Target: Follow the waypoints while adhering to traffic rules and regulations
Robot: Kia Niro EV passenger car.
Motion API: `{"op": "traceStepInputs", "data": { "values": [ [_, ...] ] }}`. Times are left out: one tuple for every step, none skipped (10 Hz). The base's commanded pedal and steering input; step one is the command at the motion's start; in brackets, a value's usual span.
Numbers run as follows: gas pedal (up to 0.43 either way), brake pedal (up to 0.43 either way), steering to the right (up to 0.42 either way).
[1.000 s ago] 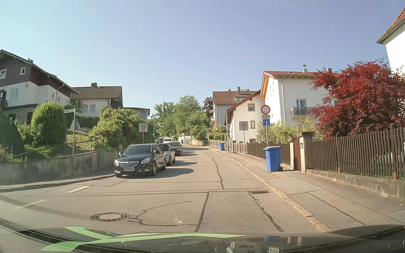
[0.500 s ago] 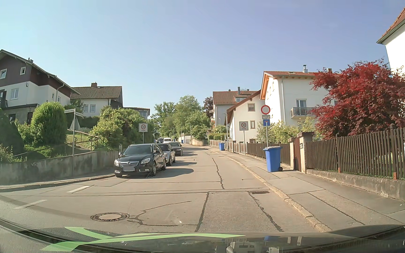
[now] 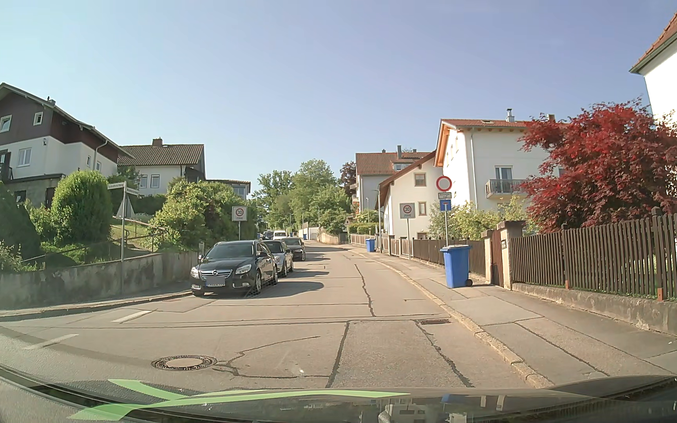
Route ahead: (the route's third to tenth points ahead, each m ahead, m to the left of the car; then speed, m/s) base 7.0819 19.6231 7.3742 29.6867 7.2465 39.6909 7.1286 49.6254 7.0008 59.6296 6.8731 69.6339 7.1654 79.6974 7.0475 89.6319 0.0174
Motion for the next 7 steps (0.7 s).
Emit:
{"op": "traceStepInputs", "data": {
  "values": [
    [0.118, 0.360, 0.010],
    [0.118, 0.360, 0.006],
    [0.118, 0.360, 0.006],
    [0.118, 0.354, 0.006],
    [0.130, 0.348, 0.006],
    [0.130, 0.348, 0.006],
    [0.130, 0.348, 0.006]
  ]
}}
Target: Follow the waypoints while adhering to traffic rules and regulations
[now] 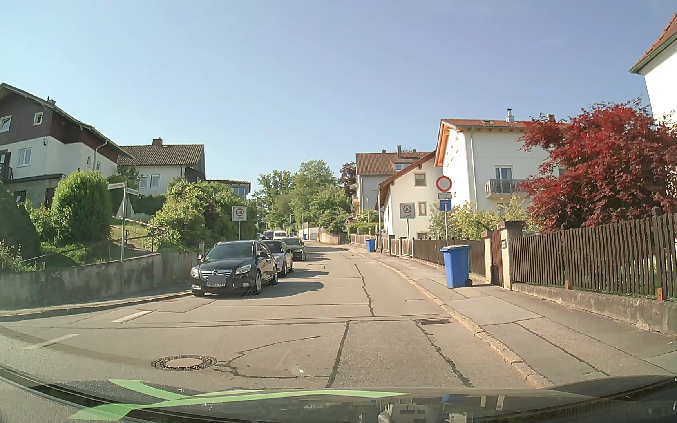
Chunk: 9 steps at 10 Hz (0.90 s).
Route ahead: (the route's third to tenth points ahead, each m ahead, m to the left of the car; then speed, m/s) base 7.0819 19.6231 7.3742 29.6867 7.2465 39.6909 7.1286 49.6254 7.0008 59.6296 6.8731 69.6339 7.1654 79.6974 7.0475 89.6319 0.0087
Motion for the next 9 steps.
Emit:
{"op": "traceStepInputs", "data": {
  "values": [
    [0.130, 0.335, 0.006],
    [0.130, 0.280, 0.006],
    [0.150, 0.238, 0.006],
    [0.157, 0.213, 0.006],
    [0.157, 0.152, 0.006],
    [0.157, 0.085, 0.006],
    [0.157, 0.030, 0.006],
    [0.138, 0.024, 0.006],
    [0.039, 0.024, 0.006]
  ]
}}
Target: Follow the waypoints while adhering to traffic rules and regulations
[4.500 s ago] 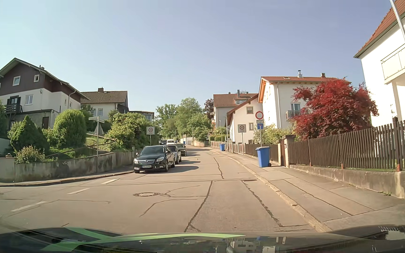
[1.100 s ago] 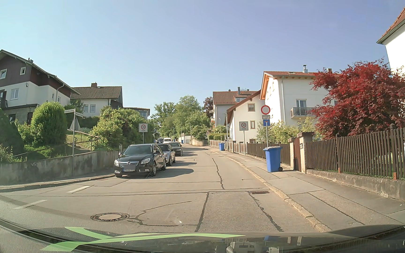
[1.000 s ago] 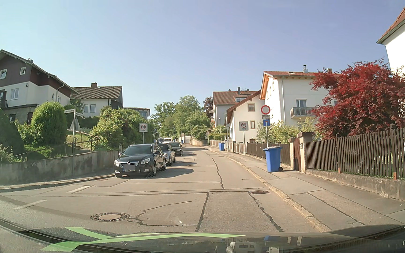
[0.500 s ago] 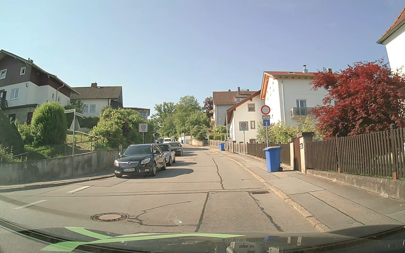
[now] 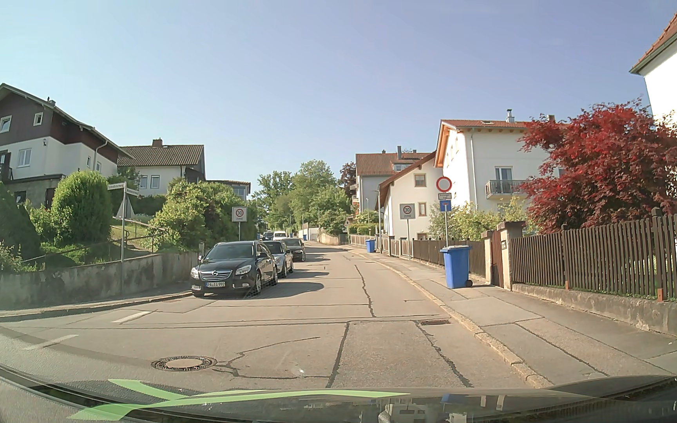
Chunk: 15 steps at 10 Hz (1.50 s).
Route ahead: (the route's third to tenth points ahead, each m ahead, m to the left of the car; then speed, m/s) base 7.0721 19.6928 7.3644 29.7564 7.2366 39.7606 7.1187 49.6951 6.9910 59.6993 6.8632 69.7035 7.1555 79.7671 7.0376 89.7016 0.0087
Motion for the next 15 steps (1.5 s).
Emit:
{"op": "traceStepInputs", "data": {
  "values": [
    [0.000, 0.006, 0.006],
    [0.000, 0.006, 0.006],
    [0.000, 0.000, 0.006],
    [0.000, 0.000, 0.006],
    [0.008, 0.000, 0.006],
    [0.067, 0.006, 0.006],
    [0.138, 0.006, 0.006],
    [0.157, 0.006, 0.006],
    [0.157, 0.006, 0.006],
    [0.189, 0.000, 0.006],
    [0.240, 0.000, 0.006],
    [0.268, 0.000, 0.006],
    [0.280, 0.000, 0.006],
    [0.280, 0.000, 0.006],
    [0.299, 0.000, 0.006]
  ]
}}
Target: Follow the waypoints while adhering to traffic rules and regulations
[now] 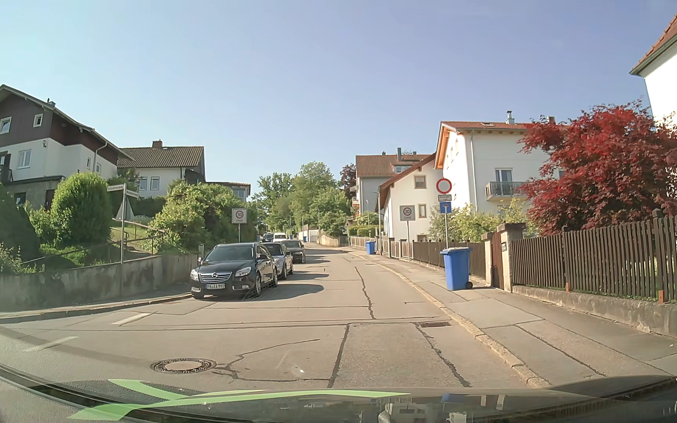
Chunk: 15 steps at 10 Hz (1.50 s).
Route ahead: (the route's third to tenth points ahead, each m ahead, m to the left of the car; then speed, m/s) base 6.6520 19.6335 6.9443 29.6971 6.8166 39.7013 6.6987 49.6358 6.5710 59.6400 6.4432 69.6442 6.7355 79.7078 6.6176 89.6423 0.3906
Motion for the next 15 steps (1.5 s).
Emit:
{"op": "traceStepInputs", "data": {
  "values": [
    [0.299, 0.000, 0.006],
    [0.299, 0.000, 0.006],
    [0.299, 0.000, 0.006],
    [0.311, 0.000, 0.006],
    [0.461, 0.000, 0.006],
    [0.421, 0.000, 0.006],
    [0.020, 0.000, 0.006],
    [0.000, 0.000, 0.006],
    [0.000, 0.018, 0.006],
    [0.000, 0.018, 0.006],
    [0.000, 0.122, 0.006],
    [0.000, 0.177, 0.006],
    [0.000, 0.238, 0.006],
    [0.000, 0.299, 0.006],
    [0.000, 0.311, 0.006]
  ]
}}
